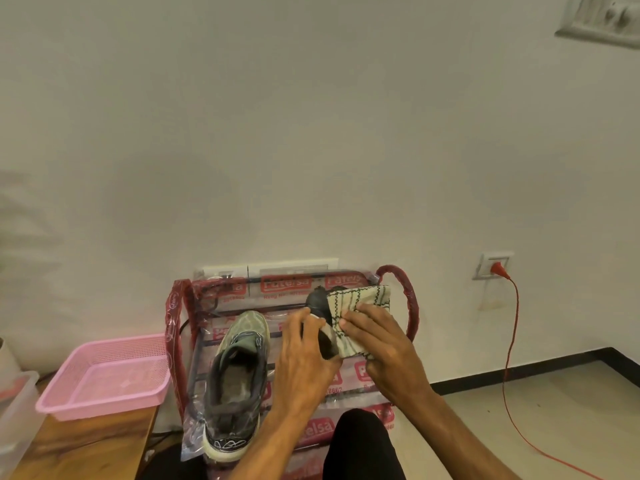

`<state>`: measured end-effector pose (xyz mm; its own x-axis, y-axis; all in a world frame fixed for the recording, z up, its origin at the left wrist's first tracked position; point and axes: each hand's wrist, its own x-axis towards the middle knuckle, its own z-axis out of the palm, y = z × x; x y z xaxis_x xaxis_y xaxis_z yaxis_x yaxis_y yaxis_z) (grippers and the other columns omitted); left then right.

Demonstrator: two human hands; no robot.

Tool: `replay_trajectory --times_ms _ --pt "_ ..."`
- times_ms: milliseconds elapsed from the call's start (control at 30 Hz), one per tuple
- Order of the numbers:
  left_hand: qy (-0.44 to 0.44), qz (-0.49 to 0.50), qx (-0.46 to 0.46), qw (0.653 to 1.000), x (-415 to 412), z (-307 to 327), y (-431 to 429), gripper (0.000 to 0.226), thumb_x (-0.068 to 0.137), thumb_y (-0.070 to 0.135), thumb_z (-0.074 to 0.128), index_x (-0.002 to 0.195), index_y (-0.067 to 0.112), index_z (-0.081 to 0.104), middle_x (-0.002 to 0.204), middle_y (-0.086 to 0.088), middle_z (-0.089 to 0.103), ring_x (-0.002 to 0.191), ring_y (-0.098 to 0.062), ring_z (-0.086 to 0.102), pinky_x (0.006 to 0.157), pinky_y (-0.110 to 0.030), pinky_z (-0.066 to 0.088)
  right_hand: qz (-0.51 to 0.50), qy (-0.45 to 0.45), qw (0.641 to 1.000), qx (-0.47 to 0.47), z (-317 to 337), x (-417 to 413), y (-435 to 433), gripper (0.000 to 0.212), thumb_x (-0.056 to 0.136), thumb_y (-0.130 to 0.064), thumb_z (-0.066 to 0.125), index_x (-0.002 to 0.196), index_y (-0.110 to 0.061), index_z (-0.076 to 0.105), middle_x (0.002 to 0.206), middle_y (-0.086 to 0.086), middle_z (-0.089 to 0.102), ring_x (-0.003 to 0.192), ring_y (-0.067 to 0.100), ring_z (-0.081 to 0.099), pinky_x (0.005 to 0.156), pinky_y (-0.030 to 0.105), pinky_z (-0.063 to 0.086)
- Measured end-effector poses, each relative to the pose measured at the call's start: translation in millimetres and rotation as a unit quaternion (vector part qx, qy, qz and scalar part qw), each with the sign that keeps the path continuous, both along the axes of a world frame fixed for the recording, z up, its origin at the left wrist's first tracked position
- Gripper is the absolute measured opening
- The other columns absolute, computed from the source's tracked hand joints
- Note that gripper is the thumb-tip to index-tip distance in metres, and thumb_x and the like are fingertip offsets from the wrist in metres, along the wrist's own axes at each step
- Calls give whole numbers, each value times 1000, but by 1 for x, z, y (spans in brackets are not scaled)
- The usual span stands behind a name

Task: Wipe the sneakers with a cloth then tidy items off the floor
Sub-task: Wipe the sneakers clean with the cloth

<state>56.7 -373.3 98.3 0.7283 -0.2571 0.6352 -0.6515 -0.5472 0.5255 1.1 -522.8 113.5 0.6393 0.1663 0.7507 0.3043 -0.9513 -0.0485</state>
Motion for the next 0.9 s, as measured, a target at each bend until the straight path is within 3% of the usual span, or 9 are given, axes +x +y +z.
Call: replay_trajectory --times_ms 200,300,433,600,733,900 --pt "7 8 -26 1000 -2 6 -7 78 58 36 91 113 29 37 122 -1 50 110 -19 54 83 -28 54 -67 -31 981 180 14 6 9 76 66 22 72 133 -12 57 137 2 56 135 20 43 110 38 38" --pt "22 -7 -36 999 -3 7 -4 70 67 35 85 115 30 35 118 6 47 105 -10 48 82 -20 47 -17 -3 991 132 20 13 22 65 72 13 74 131 -11 59 136 4 57 136 19 42 112 40 37" --pt "38 -19 -54 998 -1 10 2 63 70 24 80 117 26 37 111 7 47 101 -11 48 79 -27 50 14 23 996 80 17 14 33 60 65 16 76 119 -8 67 123 4 65 127 16 47 115 23 27" --pt "45 -14 -54 997 1 11 4 62 68 29 83 113 26 40 107 11 42 96 -8 45 74 -20 45 32 35 998 48 34 11 21 39 75 -2 65 112 -11 72 116 0 69 121 16 54 108 30 40" --pt "52 -7 -21 998 -5 0 1 60 68 36 83 110 24 42 106 7 44 92 -10 46 76 -26 51 30 81 996 12 50 33 25 50 66 11 73 110 -11 73 110 1 71 112 17 57 100 30 42" --pt "89 0 -85 992 -2 2 9 60 67 35 83 104 29 37 99 11 42 88 -12 48 72 -28 49 64 87 994 3 55 28 40 33 73 -1 70 105 -9 75 106 1 72 107 16 58 97 26 40"
